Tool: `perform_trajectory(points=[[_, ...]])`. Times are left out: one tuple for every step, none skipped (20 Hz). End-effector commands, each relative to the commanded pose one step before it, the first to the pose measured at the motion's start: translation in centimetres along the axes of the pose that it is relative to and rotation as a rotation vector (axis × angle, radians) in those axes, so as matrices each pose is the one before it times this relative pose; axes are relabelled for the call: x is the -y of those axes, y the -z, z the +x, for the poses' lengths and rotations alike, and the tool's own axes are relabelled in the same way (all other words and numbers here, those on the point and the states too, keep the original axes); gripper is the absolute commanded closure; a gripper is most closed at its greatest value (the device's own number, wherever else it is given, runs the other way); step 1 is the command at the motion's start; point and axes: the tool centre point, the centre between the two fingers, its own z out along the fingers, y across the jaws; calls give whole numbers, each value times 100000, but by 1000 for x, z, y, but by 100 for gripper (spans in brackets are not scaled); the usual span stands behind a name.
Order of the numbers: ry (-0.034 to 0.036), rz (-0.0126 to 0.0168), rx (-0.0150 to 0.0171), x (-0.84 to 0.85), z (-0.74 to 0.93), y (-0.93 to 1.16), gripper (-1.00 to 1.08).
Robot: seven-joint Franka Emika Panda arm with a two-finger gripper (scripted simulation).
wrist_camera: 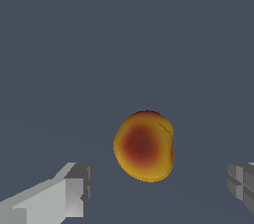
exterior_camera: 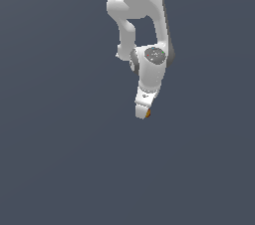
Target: Pick up the object and move it to a goal position.
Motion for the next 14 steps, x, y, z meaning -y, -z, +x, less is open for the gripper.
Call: perform_trajectory(points=[[2682,-35,-19,201,81,-122,-92],[610,-1,-3,49,22,-30,-92],[431,-1,-3,34,14,-21,-92],[258,0,-2,20,8,-13,-92],[98,0,-1,10,8,-4,-92],[-543,24,9,-33,-16,18,-92],[0,0,0,0,-2,-33,-92],[0,0,0,0,-7,-99,-92],[0,0,0,1,-12,-165,-92],[69,1,1,20,17,-231,-92],[0,0,0,2,-22,-294,-92],[98,3,0,29,22,-359,-92],[0,0,0,4,-31,-420,-92],[119,5,-2,36,24,-482,-92]])
